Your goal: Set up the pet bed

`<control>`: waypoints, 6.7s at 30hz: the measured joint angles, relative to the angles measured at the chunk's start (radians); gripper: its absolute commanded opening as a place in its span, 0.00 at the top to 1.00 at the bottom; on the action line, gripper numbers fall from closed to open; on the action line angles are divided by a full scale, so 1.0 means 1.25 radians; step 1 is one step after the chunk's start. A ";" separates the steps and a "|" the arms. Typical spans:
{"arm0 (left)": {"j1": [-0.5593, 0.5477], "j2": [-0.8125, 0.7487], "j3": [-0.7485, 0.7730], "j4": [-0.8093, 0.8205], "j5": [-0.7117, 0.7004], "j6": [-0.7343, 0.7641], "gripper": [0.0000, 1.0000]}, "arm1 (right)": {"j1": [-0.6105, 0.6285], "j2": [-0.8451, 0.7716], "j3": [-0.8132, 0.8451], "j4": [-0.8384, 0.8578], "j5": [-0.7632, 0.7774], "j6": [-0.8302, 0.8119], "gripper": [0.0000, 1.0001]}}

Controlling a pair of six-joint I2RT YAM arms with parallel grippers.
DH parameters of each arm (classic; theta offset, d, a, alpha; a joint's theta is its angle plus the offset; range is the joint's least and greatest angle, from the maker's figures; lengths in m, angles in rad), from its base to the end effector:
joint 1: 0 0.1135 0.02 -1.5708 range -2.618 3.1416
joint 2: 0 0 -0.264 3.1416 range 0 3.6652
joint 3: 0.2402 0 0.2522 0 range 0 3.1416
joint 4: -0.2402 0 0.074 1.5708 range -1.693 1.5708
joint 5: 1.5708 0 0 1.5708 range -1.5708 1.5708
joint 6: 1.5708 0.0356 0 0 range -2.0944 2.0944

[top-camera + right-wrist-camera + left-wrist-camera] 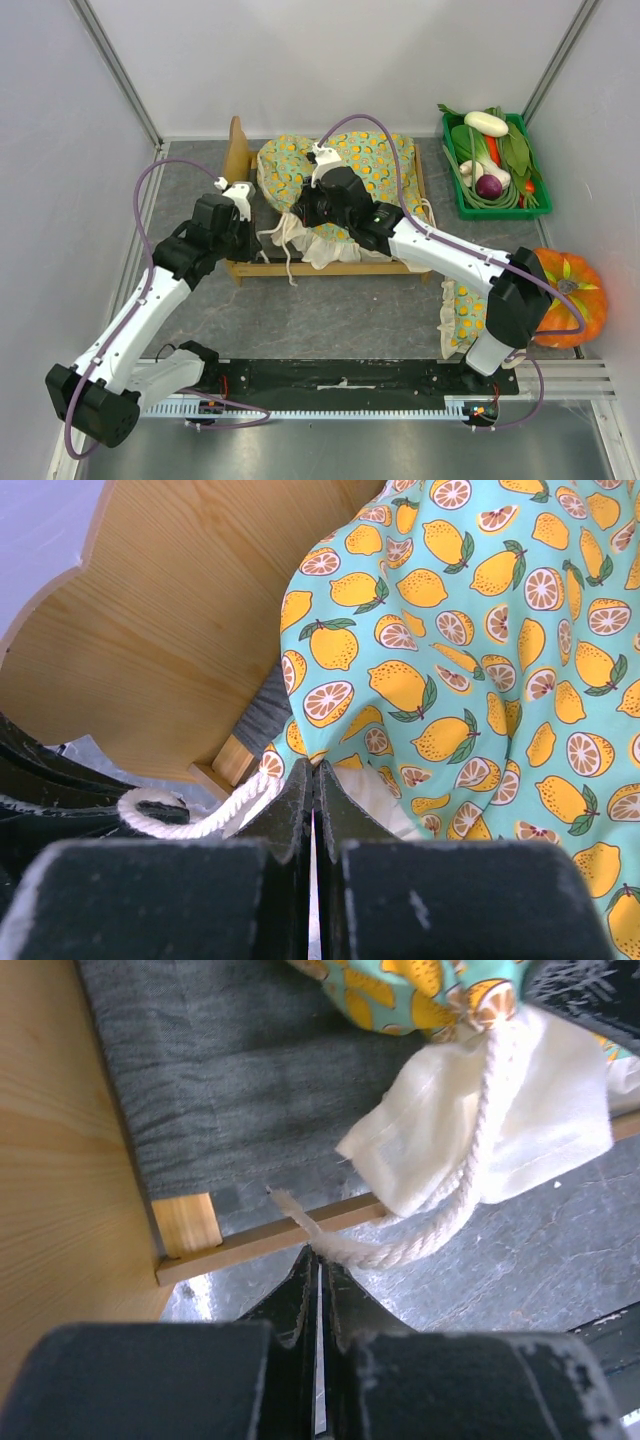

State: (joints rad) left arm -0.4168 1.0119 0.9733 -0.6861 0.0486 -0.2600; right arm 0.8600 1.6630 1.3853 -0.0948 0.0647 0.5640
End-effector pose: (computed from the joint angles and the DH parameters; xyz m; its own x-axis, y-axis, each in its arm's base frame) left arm 0.1905 -0.0862 0.3152 -0.6983 0.0284 -0.7153 0.2671 0.9374 -0.2236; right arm 0.2616 0.3004 0.3271 -0.5839 0.1394 -0.7997 -0.4790 0.7363 0.4780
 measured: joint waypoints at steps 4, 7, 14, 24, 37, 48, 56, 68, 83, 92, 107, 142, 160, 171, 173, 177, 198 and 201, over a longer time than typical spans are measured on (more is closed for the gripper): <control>0.000 0.014 0.008 -0.023 -0.017 0.000 0.98 | 0.002 -0.002 -0.002 0.000 -0.007 0.004 1.00; 0.000 0.036 0.005 -0.014 -0.017 0.000 0.98 | 0.006 -0.002 -0.003 0.000 -0.008 0.004 1.00; 0.000 0.071 -0.054 0.063 -0.019 -0.003 0.97 | 0.015 -0.002 -0.003 0.000 -0.013 0.004 1.00; -0.001 0.100 -0.101 0.070 -0.044 -0.040 0.32 | 0.032 -0.001 -0.005 0.000 -0.013 0.007 1.00; -0.008 -0.209 0.051 -0.041 -0.081 -0.063 0.12 | 0.085 0.043 -0.012 0.000 0.001 0.011 1.00; -0.008 -0.221 0.070 -0.087 -0.190 -0.064 0.06 | 0.151 0.134 0.087 -0.011 0.071 0.031 1.00; -0.008 -0.214 0.009 -0.089 -0.249 -0.086 0.01 | 0.174 0.219 0.107 -0.002 0.075 0.036 0.72; 0.004 -0.165 -0.068 -0.046 -0.251 -0.106 0.00 | 0.172 0.067 -0.027 -0.031 0.049 -0.076 0.19; 0.027 -0.098 -0.078 0.019 -0.261 -0.102 0.58 | 0.194 -0.218 -0.487 0.013 0.007 0.041 0.80; 0.035 -0.112 -0.096 0.026 -0.264 -0.071 0.98 | 0.158 -0.029 -0.381 0.024 0.147 0.012 0.86; 0.035 -0.111 -0.103 0.031 -0.325 -0.134 0.98 | 0.076 0.137 -0.203 0.084 0.018 -0.096 0.47; 0.034 -0.112 -0.111 0.045 -0.336 -0.155 0.98 | 0.221 0.314 -0.132 0.177 0.280 0.150 1.00; 0.035 -0.109 -0.113 0.049 -0.338 -0.155 0.98 | 0.269 0.063 -0.192 -0.012 -0.132 -0.085 1.00; 0.038 -0.116 -0.114 0.051 -0.328 -0.160 0.47 | 0.336 0.065 -0.247 -0.080 -0.174 -0.097 1.00; 0.041 -0.118 -0.120 0.052 -0.291 -0.189 0.23 | 0.334 0.068 -0.244 -0.082 -0.155 -0.098 1.00; 0.039 -0.152 -0.123 0.002 -0.258 -0.233 0.06 | 0.321 0.085 -0.222 -0.077 -0.130 -0.095 1.00; 0.023 -0.530 -0.441 -0.058 0.090 -0.621 0.23 | 0.278 0.007 -0.403 0.162 -0.110 0.005 1.00; 0.016 -0.549 -0.478 -0.028 0.096 -0.670 0.23 | 0.274 -0.011 -0.417 0.191 -0.123 0.009 1.00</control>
State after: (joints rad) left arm -0.3962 0.3256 0.3759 -0.7208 0.1684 -1.0981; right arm 1.2030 1.6493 0.8639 0.1436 -0.0891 0.5751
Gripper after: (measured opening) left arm 0.773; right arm 0.004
